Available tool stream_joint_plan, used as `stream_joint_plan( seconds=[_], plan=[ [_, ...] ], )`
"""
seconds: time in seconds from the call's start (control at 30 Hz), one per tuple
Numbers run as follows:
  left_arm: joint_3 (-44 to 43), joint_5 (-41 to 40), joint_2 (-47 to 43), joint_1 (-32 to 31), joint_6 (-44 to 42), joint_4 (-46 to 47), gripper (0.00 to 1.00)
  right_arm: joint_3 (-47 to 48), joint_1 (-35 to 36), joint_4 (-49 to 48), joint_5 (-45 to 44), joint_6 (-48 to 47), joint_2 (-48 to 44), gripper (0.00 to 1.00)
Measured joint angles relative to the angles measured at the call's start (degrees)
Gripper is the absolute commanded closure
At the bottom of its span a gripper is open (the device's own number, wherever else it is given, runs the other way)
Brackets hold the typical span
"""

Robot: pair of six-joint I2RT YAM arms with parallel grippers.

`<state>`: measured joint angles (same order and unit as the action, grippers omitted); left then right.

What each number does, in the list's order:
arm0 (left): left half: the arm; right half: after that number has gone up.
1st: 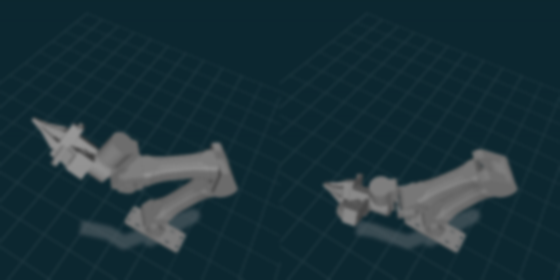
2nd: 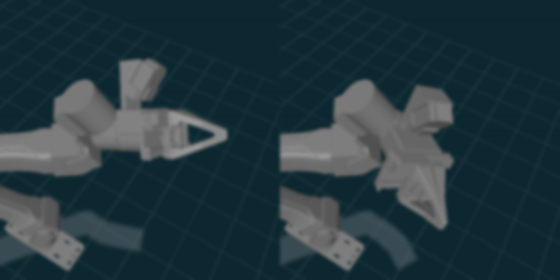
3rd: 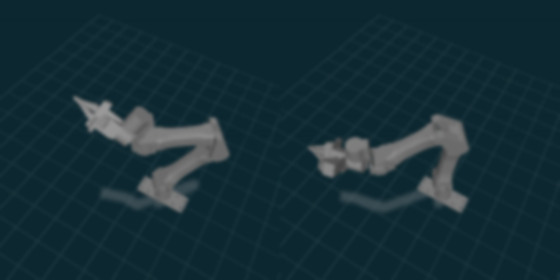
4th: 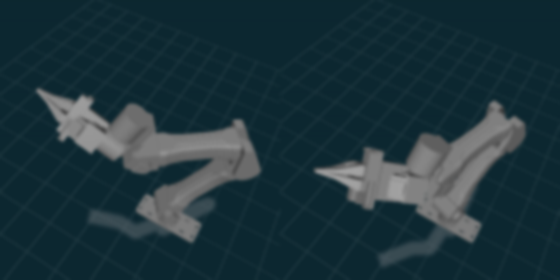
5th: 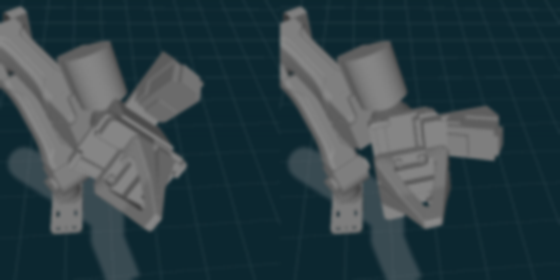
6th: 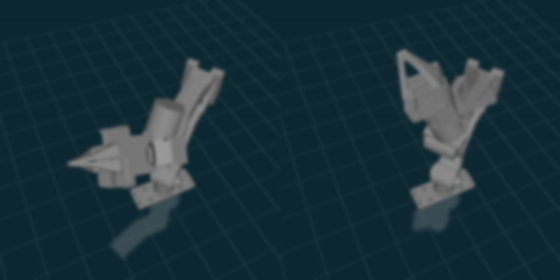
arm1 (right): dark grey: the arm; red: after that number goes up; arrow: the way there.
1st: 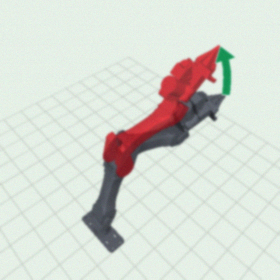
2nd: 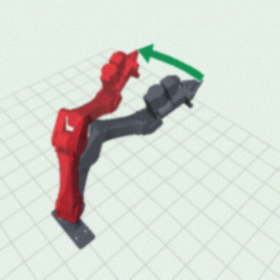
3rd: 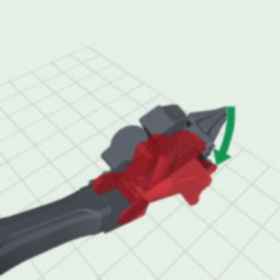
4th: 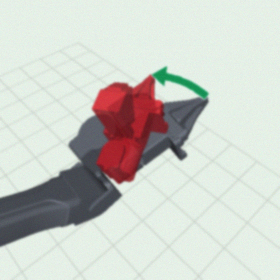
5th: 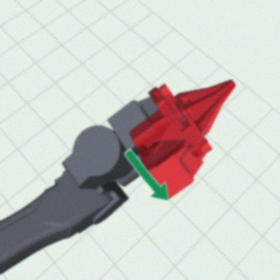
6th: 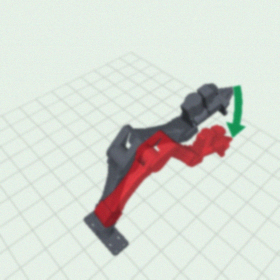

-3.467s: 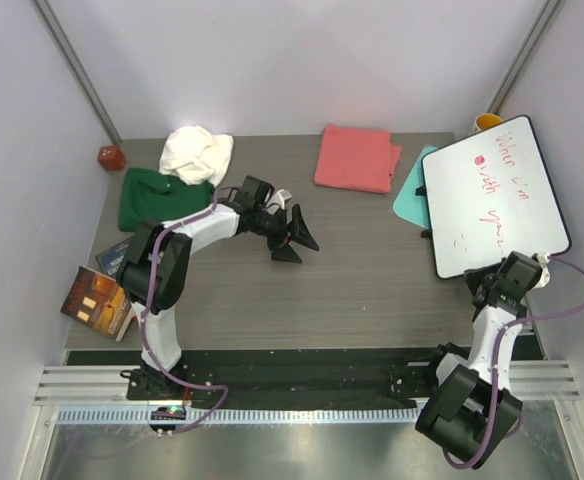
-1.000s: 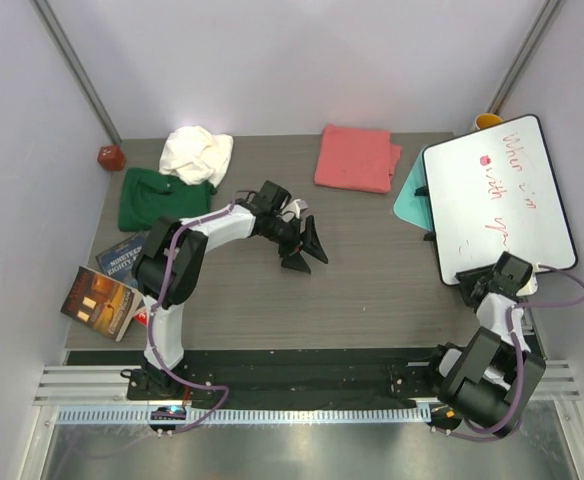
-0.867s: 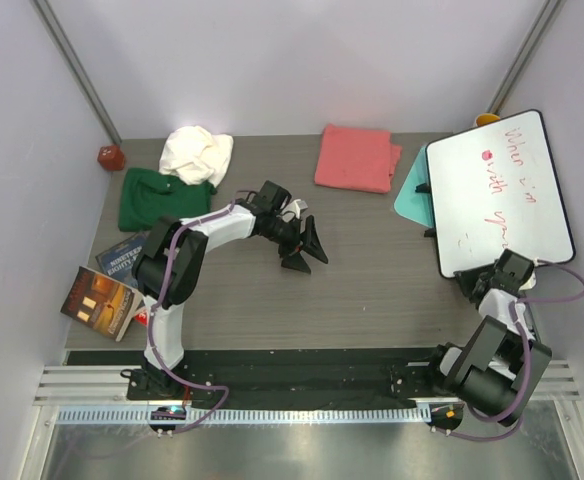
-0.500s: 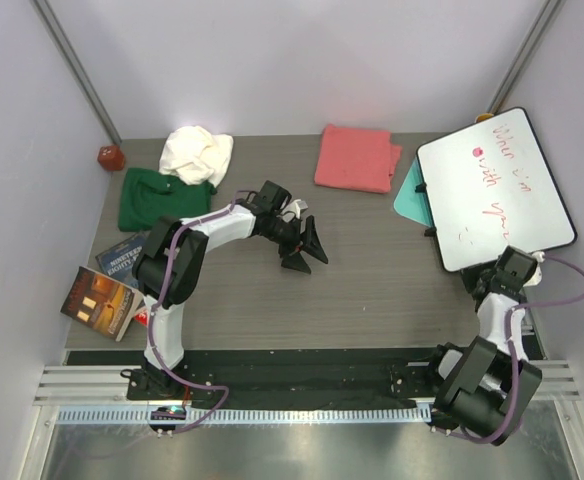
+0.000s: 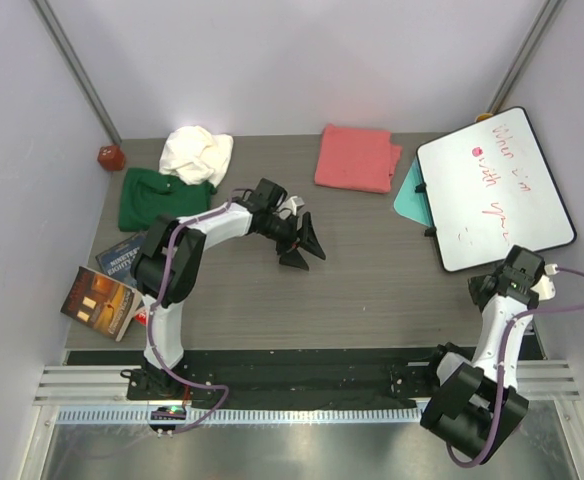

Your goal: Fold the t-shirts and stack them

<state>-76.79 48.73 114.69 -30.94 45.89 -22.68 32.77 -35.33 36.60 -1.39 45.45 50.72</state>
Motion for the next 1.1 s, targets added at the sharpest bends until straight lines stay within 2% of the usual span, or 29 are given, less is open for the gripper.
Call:
stream_joint_plan(
  seconds=[0.13,0.2,0.33,0.53,0.63,0.73,0.9,0.97,1.1],
  plan=[
    [0.00,0.11,-0.02,0.26,0.07,0.15,0.34,0.00,-0.13,2.54,1.95,-0.09,-1.33,0.53],
    [0.00,0.13,-0.02,0.26,0.07,0.15,0.34,0.00,-0.02,3.58,5.68,-0.22,-2.51,0.46],
    [0.00,0.13,-0.02,0.26,0.04,0.20,0.35,0.11,0.13,7.69,11.39,-0.55,-4.44,0.45],
    [-0.85,-0.13,-0.09,0.39,0.00,-0.63,0.35,6.23,0.13,16.39,11.54,-0.28,-6.84,0.43],
    [-5.79,-1.66,0.61,1.01,0.13,-3.08,0.34,7.26,0.13,19.17,13.38,1.64,-7.39,0.42],
    [-15.74,-4.92,3.74,2.49,1.57,-4.07,0.31,7.41,0.13,23.02,14.84,2.49,-9.62,0.42],
    [-34.40,-12.57,11.15,4.87,7.63,-3.02,0.33,8.39,0.13,26.56,18.78,1.49,-9.64,0.43],
    [-36.89,-14.49,12.26,5.33,10.27,-1.22,0.32,8.41,0.13,26.73,20.31,0.98,-8.39,0.43],
    [-33.68,-19.80,11.78,4.55,17.18,6.16,0.31,9.38,0.85,26.16,22.84,0.33,-5.33,0.43]
  ],
)
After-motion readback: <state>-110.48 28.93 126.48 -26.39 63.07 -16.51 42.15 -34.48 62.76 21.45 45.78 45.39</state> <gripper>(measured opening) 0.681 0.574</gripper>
